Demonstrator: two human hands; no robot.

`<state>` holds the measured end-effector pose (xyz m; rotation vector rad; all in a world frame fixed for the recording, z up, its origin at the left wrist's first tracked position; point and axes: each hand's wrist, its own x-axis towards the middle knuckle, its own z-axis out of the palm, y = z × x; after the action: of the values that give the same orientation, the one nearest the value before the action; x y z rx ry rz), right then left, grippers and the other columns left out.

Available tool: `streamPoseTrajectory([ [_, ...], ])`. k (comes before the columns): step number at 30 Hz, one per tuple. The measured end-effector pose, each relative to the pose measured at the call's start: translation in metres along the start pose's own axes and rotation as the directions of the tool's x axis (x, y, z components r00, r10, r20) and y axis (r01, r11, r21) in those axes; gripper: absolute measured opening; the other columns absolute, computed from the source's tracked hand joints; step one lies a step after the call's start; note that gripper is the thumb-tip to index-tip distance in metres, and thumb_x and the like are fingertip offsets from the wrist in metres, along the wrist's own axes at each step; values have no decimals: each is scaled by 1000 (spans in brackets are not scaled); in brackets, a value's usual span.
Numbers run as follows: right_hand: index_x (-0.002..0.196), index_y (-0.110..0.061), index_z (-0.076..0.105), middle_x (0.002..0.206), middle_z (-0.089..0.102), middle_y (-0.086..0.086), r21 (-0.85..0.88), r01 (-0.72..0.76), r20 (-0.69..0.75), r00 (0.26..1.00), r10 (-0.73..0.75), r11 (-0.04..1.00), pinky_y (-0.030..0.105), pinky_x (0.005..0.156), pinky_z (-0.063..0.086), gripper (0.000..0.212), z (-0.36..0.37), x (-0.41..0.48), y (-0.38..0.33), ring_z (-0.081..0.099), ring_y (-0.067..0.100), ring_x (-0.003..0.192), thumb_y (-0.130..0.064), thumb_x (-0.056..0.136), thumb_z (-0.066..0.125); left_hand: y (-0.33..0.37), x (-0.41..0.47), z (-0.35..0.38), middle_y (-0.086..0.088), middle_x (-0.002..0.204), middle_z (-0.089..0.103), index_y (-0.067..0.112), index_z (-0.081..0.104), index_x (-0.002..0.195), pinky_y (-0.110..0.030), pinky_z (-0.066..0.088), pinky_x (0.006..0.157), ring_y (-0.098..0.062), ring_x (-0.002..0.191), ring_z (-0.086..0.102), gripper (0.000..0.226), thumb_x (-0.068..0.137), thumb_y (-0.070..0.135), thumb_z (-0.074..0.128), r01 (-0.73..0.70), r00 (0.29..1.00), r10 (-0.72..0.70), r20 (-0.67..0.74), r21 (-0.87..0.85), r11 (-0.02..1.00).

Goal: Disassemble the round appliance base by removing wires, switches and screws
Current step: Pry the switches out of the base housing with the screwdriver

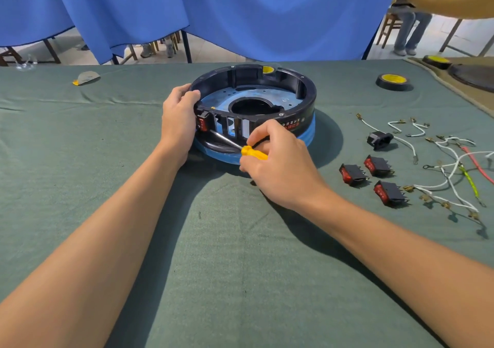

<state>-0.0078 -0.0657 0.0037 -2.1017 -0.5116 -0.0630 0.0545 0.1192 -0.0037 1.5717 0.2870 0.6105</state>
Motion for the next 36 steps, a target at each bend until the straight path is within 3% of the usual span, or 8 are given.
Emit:
streamPoseTrajectory([
  [4, 85, -16, 67, 75, 68, -5, -93, 193, -222, 952, -209, 977, 37, 74, 51, 14, -2, -1, 5, 63, 15, 73, -29, 84, 72, -1, 1, 0, 2, 98, 65, 16, 61, 116, -34, 51, 84, -13, 93, 63, 32, 88, 26, 49, -3, 1000, 3, 1, 35, 999],
  [7, 80, -13, 67, 66, 65, -3, -172, 269, -260, 916, -307, 948, 32, 60, 49, 20, 0, 1, 7, 60, 11, 62, -32, 85, 71, -1, 0, 1, 1, 105, 65, 17, 61, 117, -42, 49, 96, -18, 103, 61, 37, 85, 30, 49, 5, 1000, -5, -6, 58, 998],
  [12, 53, -20, 36, 44, 36, -8, -248, 173, -407, 875, -264, 953, 30, 49, 28, 52, 5, 16, 3, 39, 16, 43, -38, 101, 45, -1, -1, 0, 1, 107, 66, 16, 62, 119, -41, 48, 97, -15, 103, 62, 38, 85, 29, 49, 3, 1000, -3, -9, 62, 998],
  [18, 87, -9, 48, 56, 51, 5, -422, 55, -525, 799, -293, 905, 37, 51, 35, 36, -2, 28, 6, 50, 32, 51, -32, 105, 27, -1, -2, 2, -3, 110, 66, 14, 61, 120, -44, 49, 96, -18, 103, 63, 40, 85, 29, 50, 18, 1000, -18, -2, 58, 998],
  [21, 90, -10, 44, 56, 44, -1, -407, 40, -516, 814, -266, 912, 38, 55, 32, 29, -5, 36, 14, 47, 29, 53, -28, 105, 26, 1, -2, 1, 0, 107, 68, 13, 63, 119, -38, 50, 95, -15, 100, 64, 37, 86, 26, 52, 5, 1000, -4, -18, 67, 998],
  [25, 93, -10, 41, 71, 58, 12, -396, 6, -475, 854, -211, 918, 48, 70, 43, 29, -5, 48, 23, 53, 38, 67, -29, 105, 23, 3, -4, 4, 3, 92, 68, 19, 68, 98, -44, 49, 91, -14, 88, 62, 24, 85, 23, 48, -28, 1000, 28, 1, 70, 997],
  [30, 97, -7, 47, 71, 56, 12, -423, 18, -468, 852, -235, 906, 46, 63, 44, 35, -9, 51, 25, 55, 39, 67, -32, 105, 23, -1, -6, 6, 8, 105, 63, 19, 57, 126, -36, 48, 94, -11, 101, 59, 41, 90, 34, 43, -46, 998, 52, -37, 148, 988],
  [36, 72, -13, 45, 61, 54, 12, -473, 62, -411, 867, -282, 879, 40, 55, 39, 45, -10, 39, 24, 52, 38, 59, -41, 104, 30, -7, -2, 3, 9, 111, 63, 20, 52, 133, -33, 48, 94, -10, 105, 60, 48, 89, 41, 47, -38, 999, 43, -34, 148, 988],
])
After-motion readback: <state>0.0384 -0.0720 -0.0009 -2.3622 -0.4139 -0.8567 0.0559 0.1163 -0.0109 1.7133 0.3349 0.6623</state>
